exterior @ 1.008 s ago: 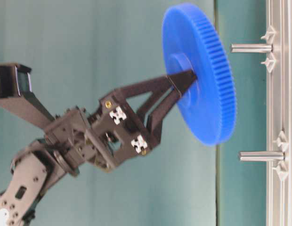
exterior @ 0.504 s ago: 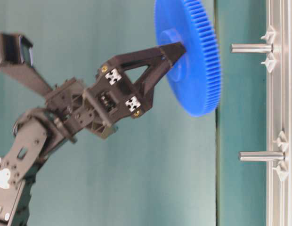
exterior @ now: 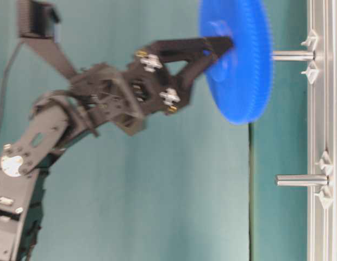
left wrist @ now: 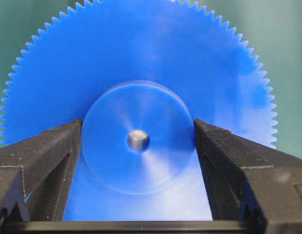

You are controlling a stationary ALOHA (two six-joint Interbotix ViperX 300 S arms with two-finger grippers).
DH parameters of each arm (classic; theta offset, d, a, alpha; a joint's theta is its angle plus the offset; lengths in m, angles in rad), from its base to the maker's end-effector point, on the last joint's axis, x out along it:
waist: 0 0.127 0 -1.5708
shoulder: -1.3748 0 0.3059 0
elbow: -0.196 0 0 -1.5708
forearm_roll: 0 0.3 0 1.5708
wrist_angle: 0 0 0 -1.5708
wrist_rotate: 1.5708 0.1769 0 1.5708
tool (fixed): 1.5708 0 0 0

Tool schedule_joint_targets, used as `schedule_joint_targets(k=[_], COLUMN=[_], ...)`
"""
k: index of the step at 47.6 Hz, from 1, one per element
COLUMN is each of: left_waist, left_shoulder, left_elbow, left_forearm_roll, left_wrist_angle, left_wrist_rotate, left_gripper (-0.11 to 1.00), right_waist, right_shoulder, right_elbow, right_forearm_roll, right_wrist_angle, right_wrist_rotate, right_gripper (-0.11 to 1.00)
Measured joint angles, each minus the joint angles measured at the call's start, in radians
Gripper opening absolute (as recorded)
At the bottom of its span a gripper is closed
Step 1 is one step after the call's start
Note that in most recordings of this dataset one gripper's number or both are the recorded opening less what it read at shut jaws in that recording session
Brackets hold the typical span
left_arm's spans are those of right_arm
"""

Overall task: Insert the large gear onto the shaft.
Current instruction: 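Lift the blue gear with the left gripper and carry it toward the left shaft, then align the gear's center hole with the left shaft tip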

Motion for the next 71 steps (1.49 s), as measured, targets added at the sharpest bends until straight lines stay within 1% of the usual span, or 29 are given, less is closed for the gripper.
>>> schedule_joint_targets(k=[8,21,38,53,63,71], left_waist=[0.012,0.041,0.04,0.035,0.021,0.003], left_shoulder=[0.017,0.054,0.06,0.06,0.06,0.06], left_elbow=[0.002,0.002,0.0,0.011,0.014,0.018], left_forearm_roll=[0.0,0.0,0.0,0.0,0.0,0.002], left_wrist_angle=[-0.002,-0.02,-0.037,-0.043,-0.044,-0.048], left_wrist_rotate=[0.017,0.015,0.017,0.003,0.003,-0.021], left_gripper=[0.78,0.78,0.78,0.78,0.78,0.78], right_waist=[0.0,0.0,0.0,0.0,0.0,0.002], right_shoulder=[0.0,0.0,0.0,0.0,0.0,0.0], right_elbow=[0.0,0.0,0.0,0.0,0.0,0.0], right_forearm_roll=[0.0,0.0,0.0,0.0,0.0,0.0], right_wrist_angle=[0.0,0.0,0.0,0.0,0.0,0.0], right_wrist_rotate=[0.0,0.0,0.0,0.0,0.0,0.0], right_gripper=[0.68,0.69,0.68,0.68,0.68,0.68])
